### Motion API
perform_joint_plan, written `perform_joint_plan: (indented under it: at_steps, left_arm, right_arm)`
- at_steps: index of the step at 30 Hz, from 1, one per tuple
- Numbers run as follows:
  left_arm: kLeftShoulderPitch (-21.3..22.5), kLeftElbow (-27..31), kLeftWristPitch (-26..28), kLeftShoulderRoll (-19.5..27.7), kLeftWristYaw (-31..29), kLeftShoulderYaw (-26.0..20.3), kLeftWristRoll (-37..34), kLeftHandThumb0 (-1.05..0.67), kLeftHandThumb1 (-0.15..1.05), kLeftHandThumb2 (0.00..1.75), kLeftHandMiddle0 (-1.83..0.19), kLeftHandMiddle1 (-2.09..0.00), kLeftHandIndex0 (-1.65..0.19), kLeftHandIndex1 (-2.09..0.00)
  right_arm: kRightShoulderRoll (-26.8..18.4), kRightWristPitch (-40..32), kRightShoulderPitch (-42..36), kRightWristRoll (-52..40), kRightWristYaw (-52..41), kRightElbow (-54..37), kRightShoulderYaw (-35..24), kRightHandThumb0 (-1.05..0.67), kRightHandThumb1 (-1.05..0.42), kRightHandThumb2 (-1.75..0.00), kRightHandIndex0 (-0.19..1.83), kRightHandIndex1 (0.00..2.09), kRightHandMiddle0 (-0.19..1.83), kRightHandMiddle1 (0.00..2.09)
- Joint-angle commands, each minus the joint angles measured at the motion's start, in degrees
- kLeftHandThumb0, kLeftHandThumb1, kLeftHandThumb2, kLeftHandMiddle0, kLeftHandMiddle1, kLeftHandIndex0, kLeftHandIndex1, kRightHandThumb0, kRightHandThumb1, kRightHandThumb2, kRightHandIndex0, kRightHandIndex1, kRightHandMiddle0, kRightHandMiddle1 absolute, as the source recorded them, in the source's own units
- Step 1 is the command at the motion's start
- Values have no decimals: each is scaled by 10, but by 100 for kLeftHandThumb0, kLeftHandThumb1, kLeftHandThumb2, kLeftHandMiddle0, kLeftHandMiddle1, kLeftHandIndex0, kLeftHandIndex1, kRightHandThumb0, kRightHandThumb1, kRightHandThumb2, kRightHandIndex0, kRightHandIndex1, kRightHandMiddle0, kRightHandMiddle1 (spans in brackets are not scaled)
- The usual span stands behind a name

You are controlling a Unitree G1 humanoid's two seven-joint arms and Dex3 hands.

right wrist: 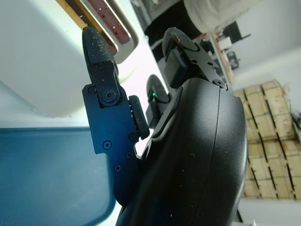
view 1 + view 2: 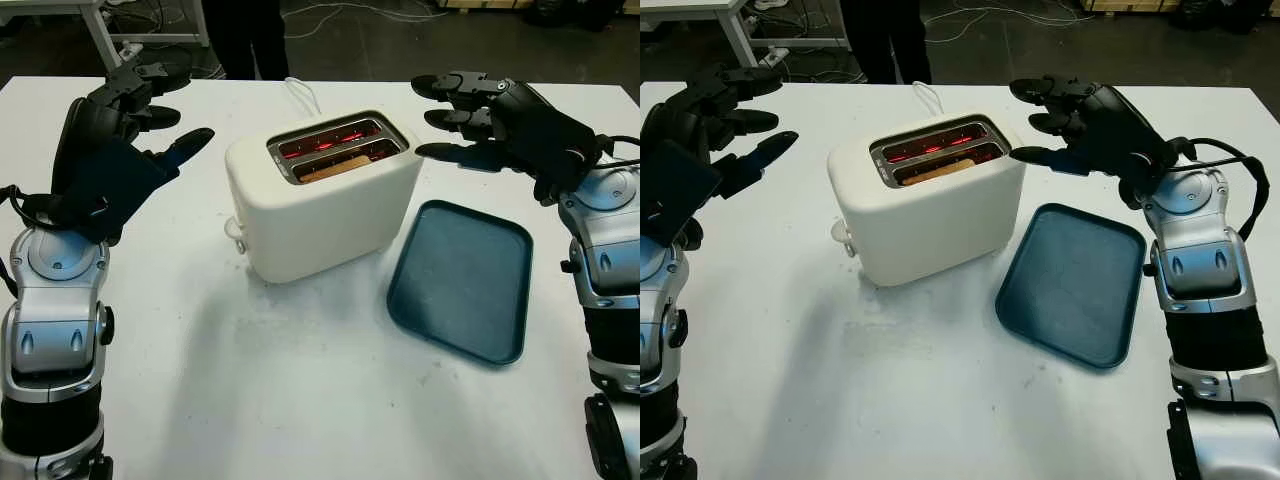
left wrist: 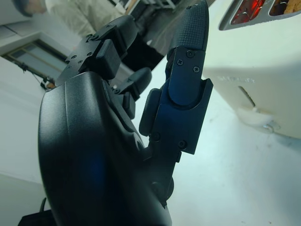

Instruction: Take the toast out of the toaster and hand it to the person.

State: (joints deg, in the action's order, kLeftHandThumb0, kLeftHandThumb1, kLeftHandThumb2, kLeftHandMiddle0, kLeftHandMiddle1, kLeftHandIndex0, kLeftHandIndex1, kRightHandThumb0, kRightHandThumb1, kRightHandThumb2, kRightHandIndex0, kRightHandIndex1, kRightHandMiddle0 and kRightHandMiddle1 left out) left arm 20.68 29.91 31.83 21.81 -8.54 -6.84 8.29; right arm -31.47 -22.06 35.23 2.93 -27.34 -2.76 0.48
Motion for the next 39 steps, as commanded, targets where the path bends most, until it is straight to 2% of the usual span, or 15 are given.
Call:
perform_joint_plan:
  at_steps: [1, 17, 39]
  left_arm:
    - [-3, 6, -6, 0, 3, -2, 2, -70, 92, 14, -27, -85, -40, -46]
    - [0, -1, -10, 1, 3, -2, 3, -70, 92, 14, -27, -85, -40, -46]
    - [3, 3, -5, 1, 4, 0, 5, -70, 92, 14, -27, -86, -40, -46]
  right_arm:
    - [1, 2, -4, -3, 1, -5, -3, -59, -90, 0, 44, 3, 42, 0]
    - [6, -10, 0, -7, 1, -8, -5, -52, -89, 0, 40, 2, 40, 0]
    - [1, -7, -2, 0, 1, -10, -4, -54, -90, 0, 41, 3, 40, 1]
